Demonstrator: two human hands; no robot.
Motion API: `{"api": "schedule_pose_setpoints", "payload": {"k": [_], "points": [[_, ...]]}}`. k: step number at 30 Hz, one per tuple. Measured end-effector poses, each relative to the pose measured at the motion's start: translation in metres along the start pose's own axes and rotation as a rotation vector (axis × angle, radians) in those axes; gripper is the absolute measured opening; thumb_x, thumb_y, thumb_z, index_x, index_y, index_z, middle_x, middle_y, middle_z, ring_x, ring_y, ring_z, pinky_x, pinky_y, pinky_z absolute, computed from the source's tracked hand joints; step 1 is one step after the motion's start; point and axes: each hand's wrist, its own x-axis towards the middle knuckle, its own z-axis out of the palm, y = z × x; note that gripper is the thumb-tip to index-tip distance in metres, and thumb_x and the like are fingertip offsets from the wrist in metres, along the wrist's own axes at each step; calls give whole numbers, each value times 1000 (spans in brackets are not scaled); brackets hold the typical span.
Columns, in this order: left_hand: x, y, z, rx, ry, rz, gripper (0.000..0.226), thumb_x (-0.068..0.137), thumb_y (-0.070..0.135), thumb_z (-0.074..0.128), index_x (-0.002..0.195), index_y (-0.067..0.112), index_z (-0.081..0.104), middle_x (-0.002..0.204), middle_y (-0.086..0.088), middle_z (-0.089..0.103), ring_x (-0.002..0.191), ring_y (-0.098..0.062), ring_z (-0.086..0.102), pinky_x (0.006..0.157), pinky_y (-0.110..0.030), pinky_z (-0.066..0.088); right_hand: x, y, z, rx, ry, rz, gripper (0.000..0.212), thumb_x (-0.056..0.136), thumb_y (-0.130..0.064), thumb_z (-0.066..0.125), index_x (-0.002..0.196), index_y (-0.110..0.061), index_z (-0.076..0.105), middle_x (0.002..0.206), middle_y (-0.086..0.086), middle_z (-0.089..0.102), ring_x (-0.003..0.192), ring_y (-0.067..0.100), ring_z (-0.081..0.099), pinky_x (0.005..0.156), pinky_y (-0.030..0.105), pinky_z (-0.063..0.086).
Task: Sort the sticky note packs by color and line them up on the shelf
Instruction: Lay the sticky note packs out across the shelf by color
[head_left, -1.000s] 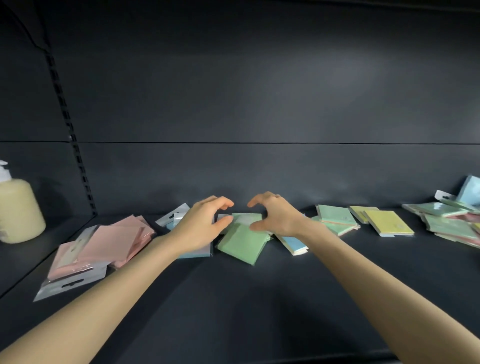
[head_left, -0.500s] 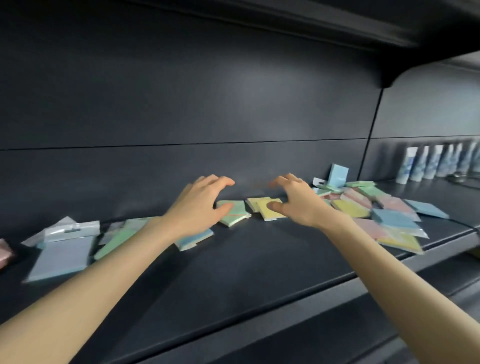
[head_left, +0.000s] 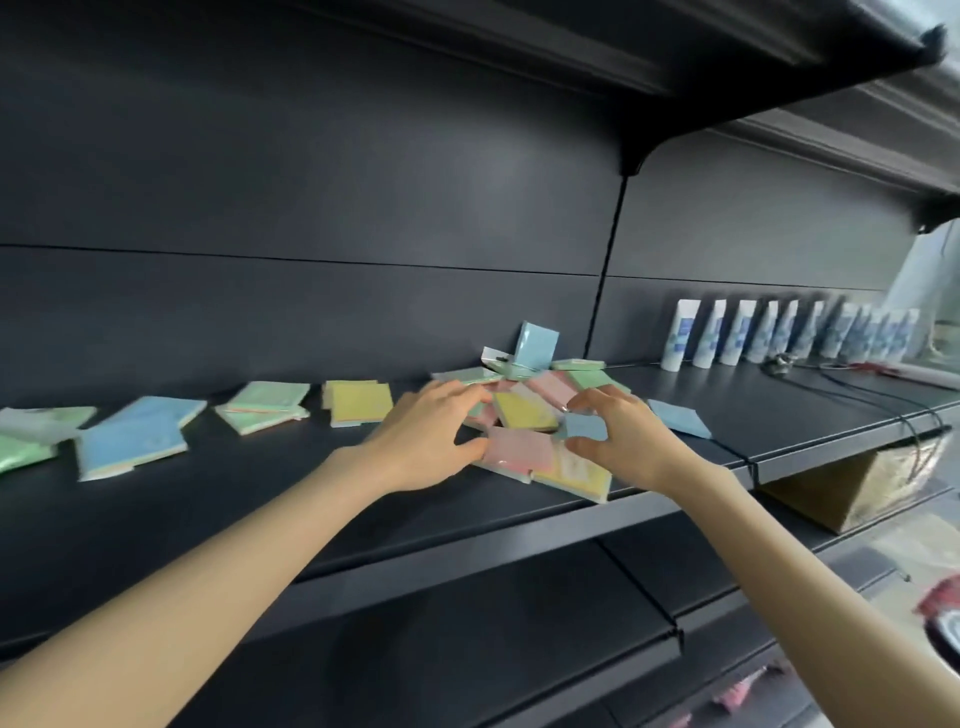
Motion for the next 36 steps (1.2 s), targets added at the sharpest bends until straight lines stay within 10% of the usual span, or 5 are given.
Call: {"api": "schedule_pose_setpoints", "payload": {"k": [23, 36], "points": [[76, -7, 70, -66, -223, -383, 75, 76, 70, 56, 131, 20, 48, 129, 3, 53, 110, -14, 50, 82, -27, 41, 95, 78, 47, 308, -195, -200, 43, 83, -35, 67, 121, -18, 58, 118, -3, 59, 111, 12, 53, 91, 22, 42], [51, 40, 83, -412, 123, -717, 62, 69, 37, 81, 122, 16, 55, 116, 7, 58, 109, -10, 56, 94, -24, 44, 99, 86, 65, 513, -387, -374, 43, 79, -39, 71, 114, -19, 59, 95, -4, 63, 91, 15, 57, 85, 28, 45]]}}
